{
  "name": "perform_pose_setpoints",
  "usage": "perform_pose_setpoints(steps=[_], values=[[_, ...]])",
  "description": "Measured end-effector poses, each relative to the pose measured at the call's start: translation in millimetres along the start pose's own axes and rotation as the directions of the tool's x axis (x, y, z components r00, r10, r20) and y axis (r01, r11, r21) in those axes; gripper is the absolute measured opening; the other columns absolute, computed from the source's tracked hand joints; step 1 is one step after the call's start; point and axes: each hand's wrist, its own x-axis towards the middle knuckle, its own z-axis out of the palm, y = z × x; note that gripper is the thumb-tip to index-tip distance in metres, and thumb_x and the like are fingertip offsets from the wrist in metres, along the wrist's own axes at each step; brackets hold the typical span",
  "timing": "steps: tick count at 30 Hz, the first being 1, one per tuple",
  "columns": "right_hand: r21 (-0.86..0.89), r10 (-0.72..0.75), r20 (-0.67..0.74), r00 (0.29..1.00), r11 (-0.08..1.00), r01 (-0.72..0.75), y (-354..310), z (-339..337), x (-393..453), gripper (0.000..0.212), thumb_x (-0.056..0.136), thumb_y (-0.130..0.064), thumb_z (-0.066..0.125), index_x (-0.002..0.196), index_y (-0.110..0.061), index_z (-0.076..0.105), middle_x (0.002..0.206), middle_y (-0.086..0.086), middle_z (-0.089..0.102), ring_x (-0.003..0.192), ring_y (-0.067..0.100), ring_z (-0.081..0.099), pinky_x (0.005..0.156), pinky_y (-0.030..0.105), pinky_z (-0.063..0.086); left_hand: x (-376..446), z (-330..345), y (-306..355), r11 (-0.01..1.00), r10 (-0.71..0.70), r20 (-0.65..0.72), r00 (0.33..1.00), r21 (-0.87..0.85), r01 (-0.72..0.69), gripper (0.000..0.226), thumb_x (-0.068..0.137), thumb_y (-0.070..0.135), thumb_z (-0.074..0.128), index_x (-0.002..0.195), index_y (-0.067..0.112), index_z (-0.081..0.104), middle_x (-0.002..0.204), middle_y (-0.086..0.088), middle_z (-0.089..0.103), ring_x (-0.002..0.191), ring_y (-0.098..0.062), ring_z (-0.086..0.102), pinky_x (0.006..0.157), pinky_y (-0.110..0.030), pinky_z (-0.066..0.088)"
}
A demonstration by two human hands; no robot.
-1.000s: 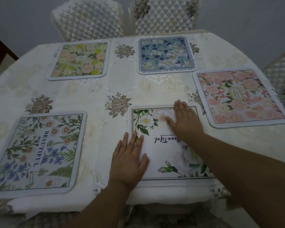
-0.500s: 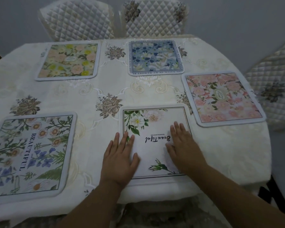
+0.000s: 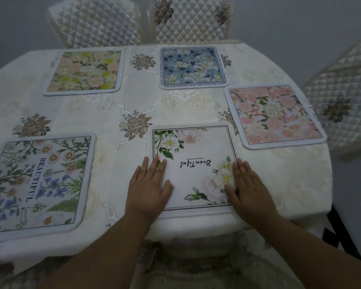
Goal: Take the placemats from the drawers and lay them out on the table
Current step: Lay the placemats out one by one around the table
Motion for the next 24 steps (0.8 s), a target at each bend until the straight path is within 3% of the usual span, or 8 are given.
perform_pose_setpoints(steps=[4,6,9,13,18,22,24], values=[[-0.010,0.002,-0.022,1.000,1.000,-0.003,1,2,1,0.075,0.101,-0.061,0.014,0.160,-0.018,-0.005,0.168,0.000,-0.008,0.153,0.010,-0.015,0.126,0.038,0.009,-2,0,1,1.000,0.012,-0.016,1.000,0.001,-0.012,0.059,0.101,0.047,0.029,0.159,0.036,0.026,0.168,0.007,0.017,0.156,-0.014,-0.001,0.126,-0.038,0.010],[-0.009,0.005,-0.023,1.000,1.000,-0.005,1,3,1,0.076,0.100,-0.061,0.013,0.160,-0.018,-0.005,0.168,0.000,-0.009,0.153,0.010,-0.015,0.126,0.038,0.008,-4,0,4,0.992,0.119,-0.012,0.993,0.045,-0.118,0.055,0.103,0.040,0.031,0.157,0.034,0.033,0.166,0.005,0.024,0.156,-0.016,0.006,0.125,-0.040,0.016],[-0.009,0.008,-0.021,1.000,1.000,-0.008,2,3,1,0.076,0.100,-0.061,0.014,0.160,-0.018,-0.004,0.168,0.000,-0.008,0.153,0.011,-0.014,0.126,0.038,0.008,-12,6,25,0.961,0.262,0.062,0.963,0.080,-0.266,0.054,0.107,0.038,0.023,0.161,0.033,0.019,0.169,0.005,0.015,0.157,-0.017,0.002,0.127,-0.042,0.011],[-0.009,0.001,-0.038,0.999,1.000,-0.001,3,5,1,0.076,0.101,-0.060,0.016,0.160,-0.017,-0.001,0.168,0.000,-0.005,0.153,0.011,-0.012,0.126,0.039,0.010,-32,15,36,0.988,0.129,0.055,0.990,0.077,-0.133,0.058,0.106,0.055,0.010,0.161,0.039,0.002,0.169,0.009,0.000,0.155,-0.013,-0.013,0.126,-0.045,0.003],[-0.014,-0.012,-0.037,0.999,1.000,0.012,3,5,2,0.076,0.101,-0.060,0.017,0.160,-0.017,-0.001,0.168,-0.001,-0.006,0.154,0.011,-0.011,0.126,0.037,0.007,-45,9,12,0.994,-0.077,0.024,0.997,0.077,0.075,0.060,0.106,0.049,0.010,0.162,0.030,-0.003,0.169,0.007,-0.005,0.155,-0.016,-0.012,0.127,-0.043,0.003],[-0.006,0.018,0.030,0.999,1.000,-0.018,-2,-5,2,0.076,0.100,-0.060,0.015,0.160,-0.017,-0.003,0.168,0.001,-0.008,0.154,0.014,-0.010,0.126,0.036,0.004,-45,-4,23,0.983,-0.179,0.191,0.965,0.070,0.168,0.062,0.106,0.046,0.007,0.160,0.021,-0.012,0.168,0.001,-0.016,0.155,-0.019,-0.016,0.127,-0.042,0.000],[-0.018,0.049,0.165,0.985,0.999,-0.047,-6,-23,9,0.078,0.101,-0.059,0.021,0.160,-0.014,-0.003,0.168,0.004,-0.007,0.155,0.019,-0.005,0.126,0.038,0.006,-28,-23,27,0.975,-0.220,0.343,0.913,0.085,0.203,0.064,0.107,0.042,0.018,0.162,0.018,-0.006,0.170,-0.003,-0.010,0.157,-0.024,-0.004,0.126,-0.045,0.010]])
